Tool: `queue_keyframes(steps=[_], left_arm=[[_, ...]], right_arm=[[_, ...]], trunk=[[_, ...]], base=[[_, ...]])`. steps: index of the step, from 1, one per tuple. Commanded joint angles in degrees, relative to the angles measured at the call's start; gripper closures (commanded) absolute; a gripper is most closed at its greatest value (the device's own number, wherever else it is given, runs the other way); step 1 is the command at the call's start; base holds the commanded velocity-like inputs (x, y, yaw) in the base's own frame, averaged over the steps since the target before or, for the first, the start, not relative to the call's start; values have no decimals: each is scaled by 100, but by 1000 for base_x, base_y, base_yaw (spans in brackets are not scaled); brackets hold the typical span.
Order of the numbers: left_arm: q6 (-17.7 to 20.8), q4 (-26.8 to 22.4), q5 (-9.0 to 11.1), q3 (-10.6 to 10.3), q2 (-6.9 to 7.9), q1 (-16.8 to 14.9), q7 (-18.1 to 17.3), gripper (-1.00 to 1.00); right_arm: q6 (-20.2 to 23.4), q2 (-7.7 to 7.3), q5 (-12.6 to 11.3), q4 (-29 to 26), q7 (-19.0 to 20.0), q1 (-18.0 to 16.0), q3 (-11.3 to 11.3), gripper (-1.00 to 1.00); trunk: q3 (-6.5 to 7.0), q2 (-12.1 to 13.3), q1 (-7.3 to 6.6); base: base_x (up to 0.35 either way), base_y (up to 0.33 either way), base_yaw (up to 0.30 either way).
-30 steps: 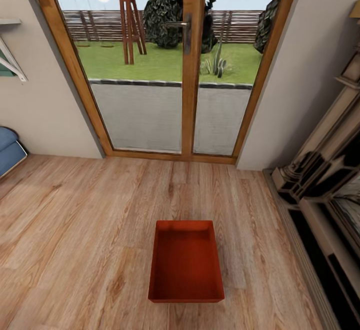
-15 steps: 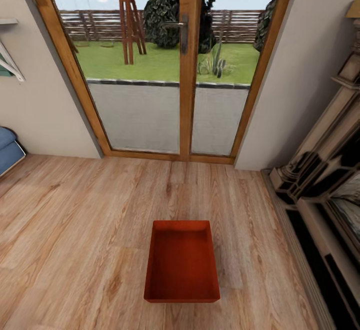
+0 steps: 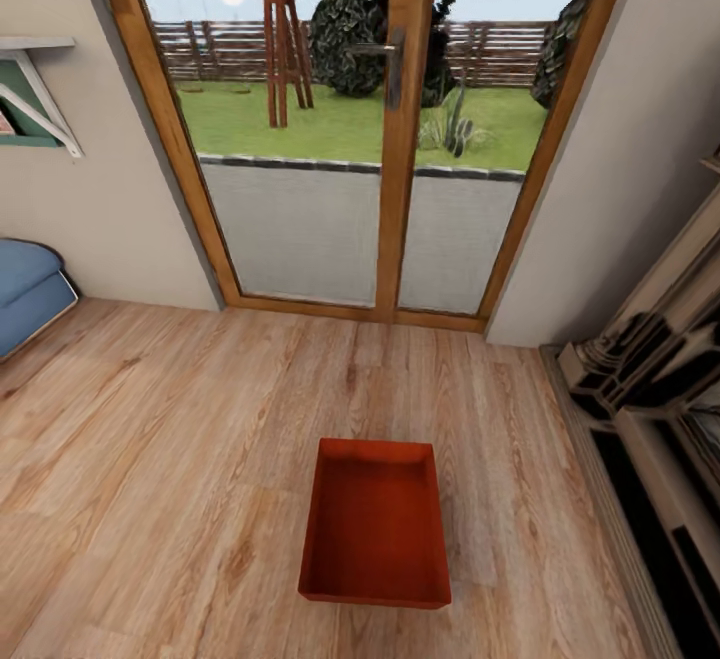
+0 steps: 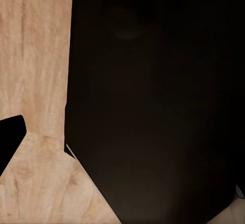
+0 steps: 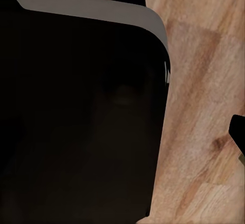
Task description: Move the two storage containers from the living room to the garage. In the garage, place one container on the floor and stack the other container on top of it (either order is fine).
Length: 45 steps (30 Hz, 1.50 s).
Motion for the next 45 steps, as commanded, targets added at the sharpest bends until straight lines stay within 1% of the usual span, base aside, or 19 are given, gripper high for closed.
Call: queue_keyframes(steps=[1, 5, 14, 24, 45], left_arm=[[18, -2, 36, 4, -1, -3, 18, -100], [19, -2, 36, 4, -3, -3, 18, -100], [19, -2, 36, 4, -3, -2, 18, -100], [24, -2, 36, 4, -1, -1, 18, -100], [24, -2, 36, 4, -2, -2, 18, -100]], right_arm=[[-27, 4, -53, 14, -7, -5, 46, -100], [-27, 3, -64, 14, -7, -3, 39, -100], [-27, 3, -68, 14, -7, -5, 39, -100], [-22, 9, -63, 14, -7, -5, 39, -100], [-27, -41, -66, 14, -7, -5, 39, -100]], trunk=[[-4, -2, 0], [-4, -2, 0], [-4, -2, 0], [-8, -2, 0], [-187, -2, 0]], base=[[0, 0, 22], [0, 0, -56], [0, 0, -232], [0, 0, -23], [0, 0, -9]])
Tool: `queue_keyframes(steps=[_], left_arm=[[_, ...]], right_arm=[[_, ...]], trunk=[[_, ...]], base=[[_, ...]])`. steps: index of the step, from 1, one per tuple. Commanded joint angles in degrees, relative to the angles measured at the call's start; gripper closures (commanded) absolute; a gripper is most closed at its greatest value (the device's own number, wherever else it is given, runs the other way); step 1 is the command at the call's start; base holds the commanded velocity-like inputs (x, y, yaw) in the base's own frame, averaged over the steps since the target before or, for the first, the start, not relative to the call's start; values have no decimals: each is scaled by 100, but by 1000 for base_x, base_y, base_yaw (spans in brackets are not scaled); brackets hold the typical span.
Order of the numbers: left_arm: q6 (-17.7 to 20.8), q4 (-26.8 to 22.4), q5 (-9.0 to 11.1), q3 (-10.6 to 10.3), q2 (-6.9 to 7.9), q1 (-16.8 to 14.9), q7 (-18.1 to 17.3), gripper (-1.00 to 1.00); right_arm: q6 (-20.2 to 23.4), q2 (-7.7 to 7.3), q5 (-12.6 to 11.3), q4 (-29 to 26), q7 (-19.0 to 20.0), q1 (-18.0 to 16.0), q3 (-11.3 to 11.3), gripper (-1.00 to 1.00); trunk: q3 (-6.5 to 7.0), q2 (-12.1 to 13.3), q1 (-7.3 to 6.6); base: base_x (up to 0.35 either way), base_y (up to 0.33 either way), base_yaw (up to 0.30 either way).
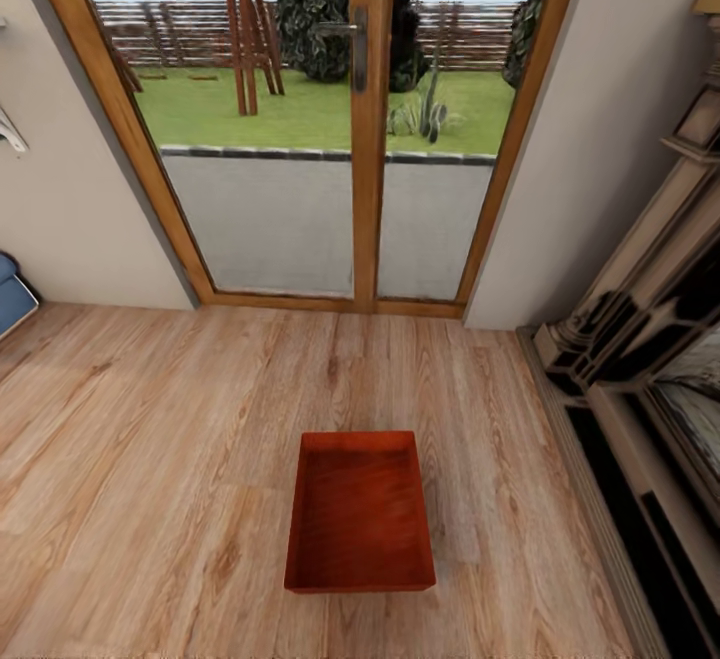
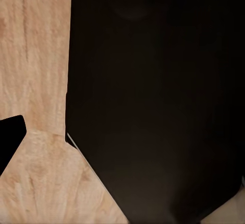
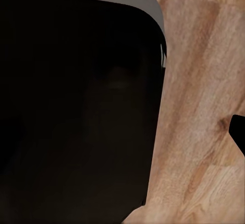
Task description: Move the two storage containers from the living room to the garage. In the garage, place one container on the floor and stack the other container on top of it (either order is fine).
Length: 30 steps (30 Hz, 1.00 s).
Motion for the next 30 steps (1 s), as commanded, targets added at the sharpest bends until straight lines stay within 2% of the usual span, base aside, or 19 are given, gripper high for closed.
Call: queue_keyframes(steps=[1, 30], left_arm=[[17, -2, 36, 4, -1, -2, 18, -100], [24, -2, 36, 4, -9, -2, 18, -100]], right_arm=[[-26, 4, -47, 14, -7, -5, 48, -100], [-26, 4, -51, 14, -7, -5, 48, -100]], trunk=[[-13, -2, 0], [-264, -2, 0]], base=[[0, 0, 0], [0, 0, 0]])
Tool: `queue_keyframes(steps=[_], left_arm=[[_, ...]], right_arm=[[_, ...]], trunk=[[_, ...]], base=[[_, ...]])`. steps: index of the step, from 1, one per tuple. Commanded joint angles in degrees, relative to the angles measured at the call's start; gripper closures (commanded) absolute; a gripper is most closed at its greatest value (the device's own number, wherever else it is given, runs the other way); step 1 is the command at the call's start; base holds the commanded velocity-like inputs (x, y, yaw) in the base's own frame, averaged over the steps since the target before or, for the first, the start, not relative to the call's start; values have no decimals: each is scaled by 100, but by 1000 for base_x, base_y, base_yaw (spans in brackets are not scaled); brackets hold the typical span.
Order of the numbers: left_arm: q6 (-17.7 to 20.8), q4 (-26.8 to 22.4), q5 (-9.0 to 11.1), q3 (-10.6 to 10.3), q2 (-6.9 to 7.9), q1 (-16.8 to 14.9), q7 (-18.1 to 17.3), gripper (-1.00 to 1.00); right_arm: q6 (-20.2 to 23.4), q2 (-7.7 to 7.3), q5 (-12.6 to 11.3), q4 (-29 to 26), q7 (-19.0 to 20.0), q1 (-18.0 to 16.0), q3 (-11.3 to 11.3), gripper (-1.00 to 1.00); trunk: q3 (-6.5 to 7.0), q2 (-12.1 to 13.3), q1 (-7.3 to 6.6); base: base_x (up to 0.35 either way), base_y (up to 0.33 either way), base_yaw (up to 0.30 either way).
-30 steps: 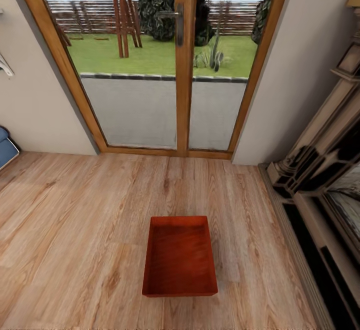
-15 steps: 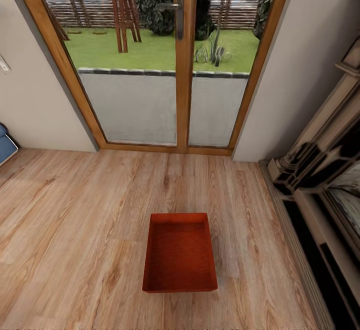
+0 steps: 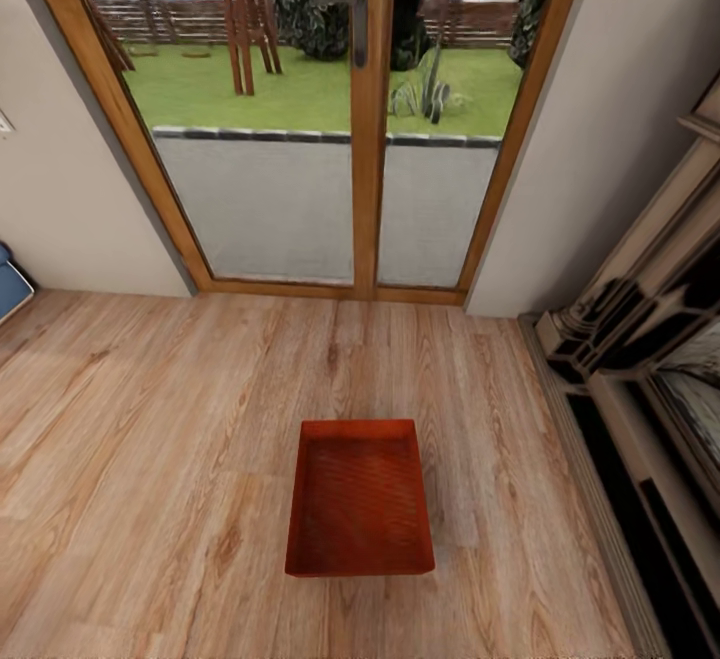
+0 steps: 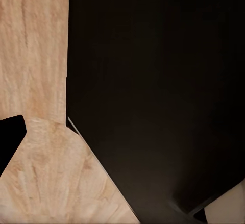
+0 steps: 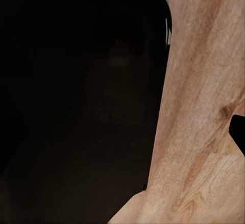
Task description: Move the two storage containers from the living room to the garage. In the garage, place one container on the floor and stack the other container on top of it (either order is fine).
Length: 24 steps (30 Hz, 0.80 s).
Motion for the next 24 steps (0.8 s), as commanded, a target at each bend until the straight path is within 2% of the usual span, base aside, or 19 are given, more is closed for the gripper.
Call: queue_keyframes(steps=[1, 24], left_arm=[[16, -2, 36, 4, -1, -3, 18, -100], [15, -2, 36, 4, -1, -1, 18, -100]], right_arm=[[-26, 4, -49, 14, -7, -4, 48, -100], [25, 13, 9, 14, 33, -4, 64, -100]], trunk=[[-4, -2, 0], [-63, -2, 0]], base=[[0, 0, 0], [0, 0, 0]])
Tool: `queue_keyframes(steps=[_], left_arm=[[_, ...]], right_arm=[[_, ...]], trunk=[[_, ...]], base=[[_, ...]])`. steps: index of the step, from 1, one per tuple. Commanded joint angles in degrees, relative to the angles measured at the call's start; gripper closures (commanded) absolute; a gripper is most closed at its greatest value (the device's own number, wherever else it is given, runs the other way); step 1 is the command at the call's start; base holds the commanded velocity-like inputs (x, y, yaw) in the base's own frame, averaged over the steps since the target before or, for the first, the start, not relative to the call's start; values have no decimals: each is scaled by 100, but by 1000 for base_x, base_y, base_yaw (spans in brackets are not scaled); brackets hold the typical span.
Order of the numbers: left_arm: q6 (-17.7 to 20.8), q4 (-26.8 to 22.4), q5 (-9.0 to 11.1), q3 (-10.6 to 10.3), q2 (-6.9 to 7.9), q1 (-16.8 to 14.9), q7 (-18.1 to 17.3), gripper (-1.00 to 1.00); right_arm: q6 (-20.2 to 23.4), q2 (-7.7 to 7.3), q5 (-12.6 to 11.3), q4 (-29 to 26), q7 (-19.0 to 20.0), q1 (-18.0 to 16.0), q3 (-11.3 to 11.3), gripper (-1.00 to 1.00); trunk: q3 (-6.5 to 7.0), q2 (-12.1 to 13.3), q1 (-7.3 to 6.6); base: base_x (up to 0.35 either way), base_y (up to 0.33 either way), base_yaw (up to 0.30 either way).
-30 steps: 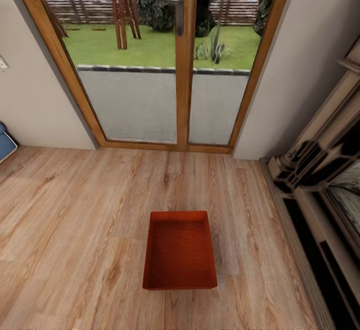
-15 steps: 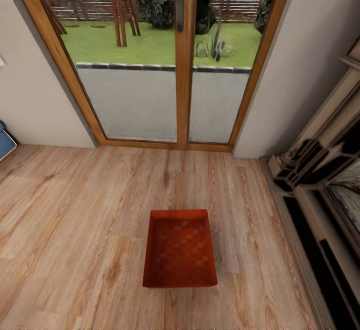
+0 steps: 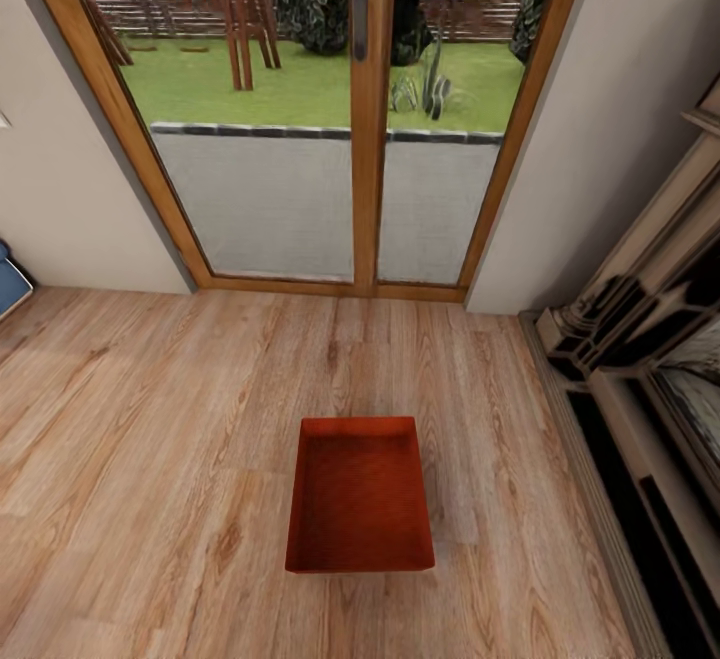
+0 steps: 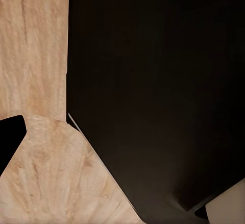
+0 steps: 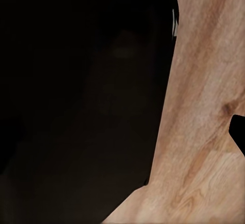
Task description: Move the two storage containers from the living room to the garage. In the garage, place one container on the floor and stack the other container on top of it (either order is fine).
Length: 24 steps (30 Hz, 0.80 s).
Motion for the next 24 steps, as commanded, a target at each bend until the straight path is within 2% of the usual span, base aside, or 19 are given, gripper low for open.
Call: queue_keyframes(steps=[1, 13, 16, 17, 18, 22, 24], left_arm=[[19, -2, 36, 4, -1, -3, 18, -100], [20, -2, 33, 4, -8, -4, 18, -100], [2, -95, -20, -8, 31, -3, 18, -100], [59, -722, -25, -2, 162, -4, 17, -100], [93, -1055, -24, -3, 181, -4, 15, -100], [203, -1735, -45, 3, 196, -4, 10, -100], [464, -2175, -54, 2, 184, -4, 10, -100]], right_arm=[[-37, 1, -39, 14, 6, -4, 44, -100], [-45, 29, -22, 7, 3, -2, 43, -100], [-36, 26, -23, -109, -36, -3, 68, -100], [-11, -105, -40, -1034, -178, -2, 62, -100], [-1, -155, -43, -1338, -341, 1, 57, -100], [129, -211, -56, -1764, -749, 5, 51, -100], [273, -219, -67, -1899, -831, -26, 50, -100]], trunk=[[-3, -2, 0], [-3, -2, 0], [-3, -2, 0], [-3, -2, 0], [-3, -2, 0], [-3, -2, 0], [-3, -2, 0]], base=[[0, 0, 0], [0, 0, 0], [0, 0, 0], [0, 0, 0], [0, 0, 0], [0, 0, 0], [0, 0, 0]])
